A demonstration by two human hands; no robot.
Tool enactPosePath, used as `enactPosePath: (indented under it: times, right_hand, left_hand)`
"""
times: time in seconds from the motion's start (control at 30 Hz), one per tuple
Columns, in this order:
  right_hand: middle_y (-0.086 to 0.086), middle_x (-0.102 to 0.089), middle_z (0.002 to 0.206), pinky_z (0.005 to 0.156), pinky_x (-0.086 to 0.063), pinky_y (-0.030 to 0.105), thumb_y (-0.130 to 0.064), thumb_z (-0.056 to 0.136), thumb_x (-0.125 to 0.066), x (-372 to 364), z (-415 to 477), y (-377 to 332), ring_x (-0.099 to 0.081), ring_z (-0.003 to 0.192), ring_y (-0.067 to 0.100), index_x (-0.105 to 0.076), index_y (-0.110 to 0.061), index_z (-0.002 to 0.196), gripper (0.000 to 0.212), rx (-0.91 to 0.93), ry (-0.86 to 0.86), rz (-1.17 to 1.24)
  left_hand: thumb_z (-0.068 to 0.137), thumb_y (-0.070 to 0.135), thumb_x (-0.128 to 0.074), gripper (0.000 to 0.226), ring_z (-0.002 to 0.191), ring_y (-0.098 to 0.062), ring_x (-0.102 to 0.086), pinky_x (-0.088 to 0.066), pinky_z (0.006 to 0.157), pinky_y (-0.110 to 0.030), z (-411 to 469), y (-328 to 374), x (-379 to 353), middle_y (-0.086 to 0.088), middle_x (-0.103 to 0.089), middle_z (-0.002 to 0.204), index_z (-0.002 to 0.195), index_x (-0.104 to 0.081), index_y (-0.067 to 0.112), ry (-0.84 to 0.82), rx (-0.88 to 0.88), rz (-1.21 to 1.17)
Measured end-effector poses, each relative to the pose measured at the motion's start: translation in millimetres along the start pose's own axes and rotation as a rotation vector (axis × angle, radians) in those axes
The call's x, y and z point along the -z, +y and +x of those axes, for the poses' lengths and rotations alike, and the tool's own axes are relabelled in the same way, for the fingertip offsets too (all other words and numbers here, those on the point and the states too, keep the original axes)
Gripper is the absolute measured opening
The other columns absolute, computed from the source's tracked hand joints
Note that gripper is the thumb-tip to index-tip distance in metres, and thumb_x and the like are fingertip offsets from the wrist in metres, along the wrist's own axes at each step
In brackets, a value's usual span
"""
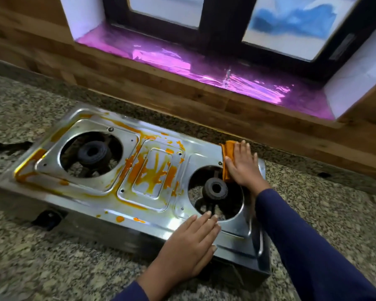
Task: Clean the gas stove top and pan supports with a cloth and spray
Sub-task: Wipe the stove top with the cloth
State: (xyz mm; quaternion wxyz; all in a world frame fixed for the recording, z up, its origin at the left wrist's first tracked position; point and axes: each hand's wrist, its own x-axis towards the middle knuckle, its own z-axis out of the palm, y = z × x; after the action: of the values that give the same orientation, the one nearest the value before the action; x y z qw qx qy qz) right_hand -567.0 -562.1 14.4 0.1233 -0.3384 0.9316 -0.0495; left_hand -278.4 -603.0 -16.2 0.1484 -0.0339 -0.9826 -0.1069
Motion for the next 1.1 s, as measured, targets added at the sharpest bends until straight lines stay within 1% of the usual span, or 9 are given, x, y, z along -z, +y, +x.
enactPosePath:
  times: [0.17, 0.4, 0.5, 0.6, 0.77, 0.9, 0.97, 1.03, 1.1]
  right_hand:
    - [0.013, 0.016, 0.163, 0.120, 0.009, 0.044, -0.043, 0.105, -0.023, -1.7, 16.6, -51.0, 0.016, 0.150, 0.025, 0.002, -0.009, 0.157, 0.067, 0.037, -0.030, -0.011]
    - [0.012, 0.014, 0.164, 0.119, 0.011, 0.041, -0.035, 0.103, -0.037, -4.9, 49.6, -135.1, 0.016, 0.150, 0.023, -0.007, -0.015, 0.158, 0.066, 0.278, -0.090, 0.023]
    - [0.007, 0.010, 0.165, 0.120, 0.007, 0.042, -0.045, 0.102, -0.034, -8.0, 57.7, -142.2, 0.011, 0.151, 0.019, -0.006, -0.016, 0.158, 0.069, 0.427, -0.060, -0.055]
    - [0.004, 0.009, 0.165, 0.122, 0.004, 0.044, -0.060, 0.094, -0.016, -7.8, 50.0, -137.8, 0.011, 0.151, 0.016, -0.002, -0.019, 0.157, 0.076, 0.576, -0.066, -0.152]
    - [-0.002, 0.012, 0.163, 0.119, 0.013, 0.032, -0.050, 0.103, -0.020, -19.5, 0.5, -122.8, 0.018, 0.149, 0.012, 0.001, -0.026, 0.157, 0.063, 0.837, -0.149, -0.152]
    - [-0.006, 0.015, 0.162, 0.117, 0.018, 0.029, -0.046, 0.105, -0.023, -30.8, -56.4, -119.8, 0.021, 0.148, 0.007, 0.002, -0.028, 0.157, 0.061, 0.819, -0.173, -0.072]
    - [-0.007, 0.017, 0.161, 0.118, 0.017, 0.031, -0.052, 0.103, -0.016, -37.1, -85.2, -129.3, 0.023, 0.147, 0.007, 0.003, -0.027, 0.157, 0.063, 0.761, -0.160, -0.048]
    - [-0.006, 0.019, 0.160, 0.121, 0.013, 0.035, -0.058, 0.096, -0.004, -44.9, -106.1, -146.0, 0.026, 0.146, 0.008, 0.005, -0.024, 0.156, 0.070, 0.667, -0.135, -0.041]
    - [-0.005, 0.021, 0.159, 0.122, 0.011, 0.038, -0.058, 0.097, -0.006, -52.2, -112.0, -163.7, 0.026, 0.146, 0.010, 0.007, -0.022, 0.156, 0.071, 0.524, -0.099, -0.012]
  left_hand:
    - [0.096, 0.035, -0.048, 0.050, 0.143, -0.024, -0.034, -0.033, 0.111, -0.042, -45.3, -11.0, 11.6, -0.005, -0.044, 0.150, 0.141, -0.051, 0.012, 0.054, 0.029, 0.018]
    - [0.094, 0.045, -0.049, 0.059, 0.143, -0.021, -0.035, -0.035, 0.105, -0.043, -114.7, -28.5, 21.9, -0.002, -0.038, 0.154, 0.145, -0.045, 0.015, 0.032, 0.189, 0.120]
    - [0.098, 0.043, -0.039, 0.056, 0.142, -0.022, -0.036, -0.034, 0.106, -0.044, -124.9, -37.9, 27.5, -0.004, -0.038, 0.154, 0.144, -0.044, 0.013, 0.038, 0.266, 0.143]
    - [0.099, 0.042, -0.036, 0.056, 0.144, -0.022, -0.033, -0.033, 0.108, -0.045, -129.3, -43.6, 27.9, -0.005, -0.036, 0.155, 0.145, -0.043, 0.012, 0.044, 0.267, 0.148]
    - [0.095, 0.041, -0.047, 0.059, 0.145, -0.023, -0.031, -0.033, 0.109, -0.044, -127.8, -43.1, 22.0, -0.005, -0.036, 0.155, 0.145, -0.042, 0.011, 0.091, 0.265, 0.107]
    - [0.095, 0.041, -0.047, 0.059, 0.144, -0.022, -0.032, -0.032, 0.109, -0.045, -130.5, -48.0, 23.9, -0.005, -0.035, 0.156, 0.146, -0.042, 0.011, 0.114, 0.235, 0.090]
    - [0.097, 0.042, -0.044, 0.059, 0.145, -0.022, -0.031, -0.031, 0.110, -0.046, -134.0, -53.4, 25.8, -0.005, -0.035, 0.156, 0.147, -0.038, 0.011, 0.135, 0.259, 0.079]
    - [0.098, 0.042, -0.041, 0.060, 0.145, -0.022, -0.029, -0.031, 0.110, -0.049, -140.2, -64.3, 30.6, -0.006, -0.034, 0.156, 0.147, -0.037, 0.009, 0.166, 0.339, 0.071]
    - [0.098, 0.044, -0.038, 0.061, 0.146, -0.023, -0.028, -0.028, 0.112, -0.051, -146.8, -78.9, 36.9, -0.008, -0.031, 0.158, 0.147, -0.038, 0.007, 0.168, 0.424, 0.080]
